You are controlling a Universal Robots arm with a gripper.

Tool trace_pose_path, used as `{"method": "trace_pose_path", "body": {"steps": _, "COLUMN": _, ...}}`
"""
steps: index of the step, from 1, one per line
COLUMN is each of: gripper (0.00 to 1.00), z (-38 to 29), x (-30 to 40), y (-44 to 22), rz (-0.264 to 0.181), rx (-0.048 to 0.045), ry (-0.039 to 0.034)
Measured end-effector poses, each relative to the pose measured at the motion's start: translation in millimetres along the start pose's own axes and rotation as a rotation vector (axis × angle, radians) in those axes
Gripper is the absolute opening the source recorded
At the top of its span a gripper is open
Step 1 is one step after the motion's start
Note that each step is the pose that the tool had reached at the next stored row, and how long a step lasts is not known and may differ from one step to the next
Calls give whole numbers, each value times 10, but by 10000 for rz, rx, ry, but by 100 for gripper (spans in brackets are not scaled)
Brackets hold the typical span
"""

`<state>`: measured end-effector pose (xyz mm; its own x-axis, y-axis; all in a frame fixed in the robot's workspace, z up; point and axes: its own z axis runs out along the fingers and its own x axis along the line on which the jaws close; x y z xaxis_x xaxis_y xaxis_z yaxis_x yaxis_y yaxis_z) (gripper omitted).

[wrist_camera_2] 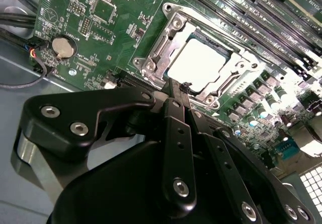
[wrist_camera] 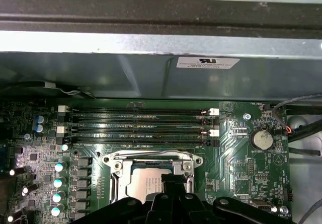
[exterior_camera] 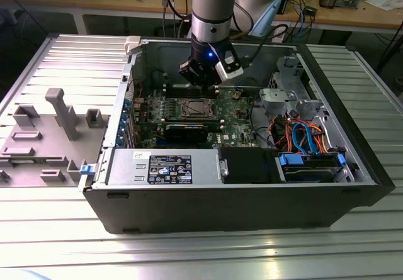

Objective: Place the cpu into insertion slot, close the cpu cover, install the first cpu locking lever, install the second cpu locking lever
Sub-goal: 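Install the second cpu locking lever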

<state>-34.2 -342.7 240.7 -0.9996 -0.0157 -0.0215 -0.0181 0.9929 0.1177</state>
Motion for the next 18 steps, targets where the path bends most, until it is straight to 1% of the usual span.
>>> {"method": "trace_pose_path", "body": {"steps": 14, "gripper": 11, "z": -8, "x": 1, "y": -63, "rz": 0, "rx": 2, "ry": 1}}
{"method": "trace_pose_path", "body": {"steps": 18, "gripper": 11, "z": -9, "x": 1, "y": -66, "rz": 0, "rx": 2, "ry": 1}}
